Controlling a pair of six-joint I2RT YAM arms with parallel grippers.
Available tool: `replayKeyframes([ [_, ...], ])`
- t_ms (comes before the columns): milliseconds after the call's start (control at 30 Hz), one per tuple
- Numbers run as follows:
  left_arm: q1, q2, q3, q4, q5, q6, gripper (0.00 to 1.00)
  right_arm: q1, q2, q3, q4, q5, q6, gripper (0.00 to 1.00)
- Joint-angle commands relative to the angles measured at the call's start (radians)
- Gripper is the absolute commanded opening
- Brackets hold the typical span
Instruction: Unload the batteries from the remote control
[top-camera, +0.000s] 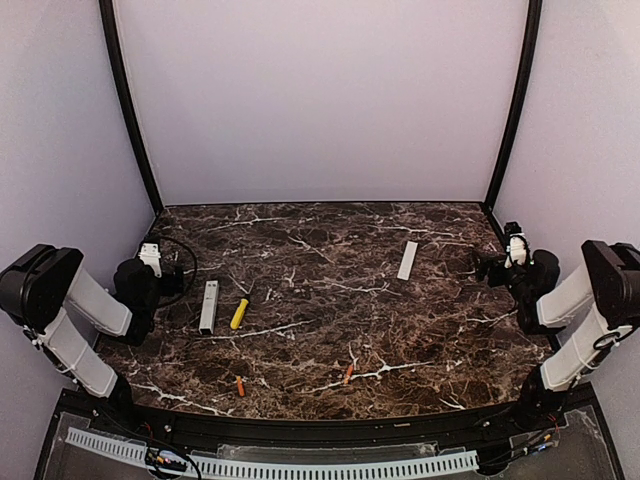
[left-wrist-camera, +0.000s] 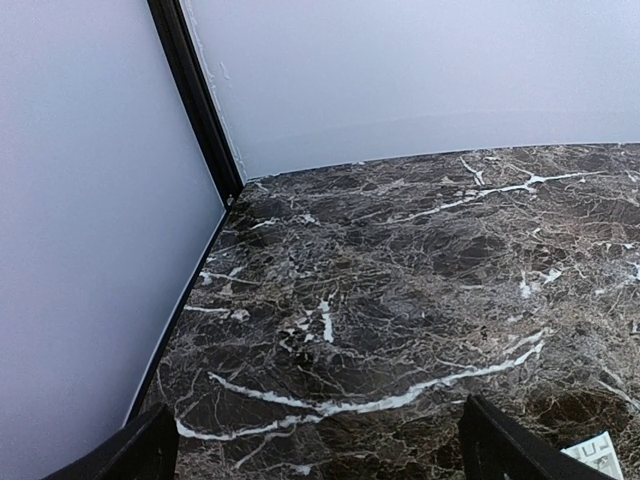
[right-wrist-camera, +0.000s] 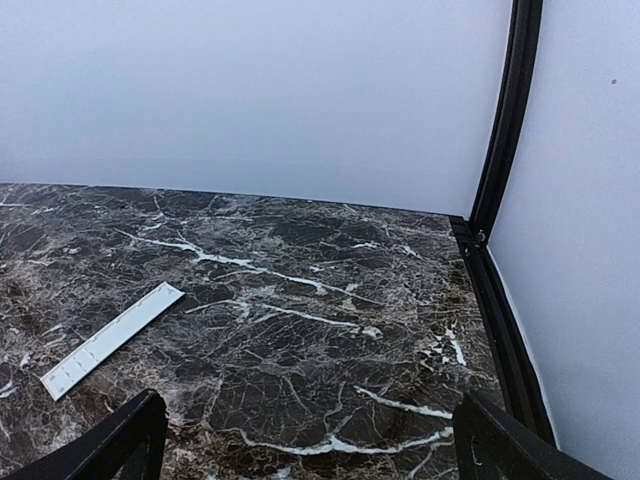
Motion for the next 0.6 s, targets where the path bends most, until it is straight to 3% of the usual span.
replayKeyframes([
  [0, 0.006, -0.001, 0.003, 0.005, 0.006, -0.010, 0.99, -0.003, 0.003, 0.000, 0.032, 0.015, 0.008, 0.99],
  [567, 0.006, -0.001, 0.003, 0.005, 0.006, -0.009, 0.98, 0.009, 0.004, 0.003, 0.025, 0.026, -0.003, 0.99],
])
